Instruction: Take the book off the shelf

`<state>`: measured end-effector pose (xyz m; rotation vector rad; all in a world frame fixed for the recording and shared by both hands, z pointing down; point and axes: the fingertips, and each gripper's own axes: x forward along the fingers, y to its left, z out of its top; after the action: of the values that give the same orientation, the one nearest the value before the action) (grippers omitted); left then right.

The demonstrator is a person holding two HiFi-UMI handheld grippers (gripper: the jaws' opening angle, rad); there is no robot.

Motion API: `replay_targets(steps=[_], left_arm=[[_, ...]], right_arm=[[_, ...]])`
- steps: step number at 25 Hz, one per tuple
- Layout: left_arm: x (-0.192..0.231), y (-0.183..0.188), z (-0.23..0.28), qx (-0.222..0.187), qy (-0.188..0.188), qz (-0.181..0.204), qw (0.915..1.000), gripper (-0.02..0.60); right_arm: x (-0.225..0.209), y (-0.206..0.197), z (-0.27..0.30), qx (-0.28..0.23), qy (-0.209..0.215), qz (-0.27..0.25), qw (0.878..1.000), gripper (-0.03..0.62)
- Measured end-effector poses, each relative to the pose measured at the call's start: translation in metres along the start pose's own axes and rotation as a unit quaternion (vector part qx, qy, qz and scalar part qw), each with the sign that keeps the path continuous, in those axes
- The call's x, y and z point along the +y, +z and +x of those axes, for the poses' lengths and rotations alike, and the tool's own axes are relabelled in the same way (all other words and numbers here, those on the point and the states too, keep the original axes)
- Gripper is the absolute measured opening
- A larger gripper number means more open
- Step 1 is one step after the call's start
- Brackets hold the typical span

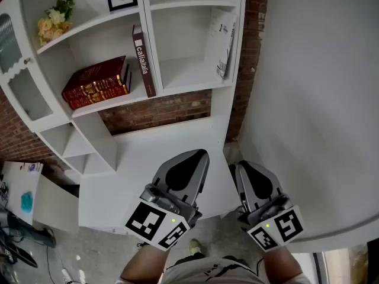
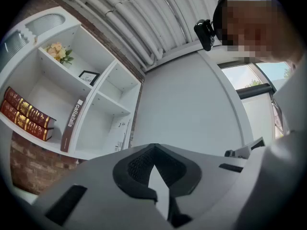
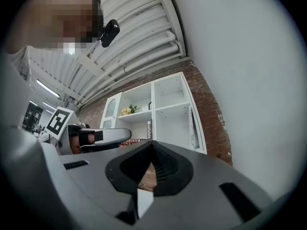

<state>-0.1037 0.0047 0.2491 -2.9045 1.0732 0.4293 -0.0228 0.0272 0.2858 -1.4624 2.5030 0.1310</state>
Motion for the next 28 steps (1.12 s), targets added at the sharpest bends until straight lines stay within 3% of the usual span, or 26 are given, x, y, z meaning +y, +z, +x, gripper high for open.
replay_targets(steps=[15, 21, 28], left_arm=[[0.071, -0.008, 0.048, 0.010, -0.009, -0.004, 0.9999, 0.011], [0.096, -0.008, 0.090, 0.022, 0.004, 0.018, 0.9996, 0.011], [0.119, -0.001, 0.160, 0.010, 0.022, 0.046, 0.9987, 0.014]], right_arm=[[-0.032, -0.023, 0.080, 0.003, -0.010, 0.007, 1.000, 0.015], [-0.070, -0.030, 0.122, -0.002, 0.005, 0.028, 1.000, 0.015], [-0.122, -0.034, 0.167, -0.003, 0.014, -0.006, 1.000, 0.018]])
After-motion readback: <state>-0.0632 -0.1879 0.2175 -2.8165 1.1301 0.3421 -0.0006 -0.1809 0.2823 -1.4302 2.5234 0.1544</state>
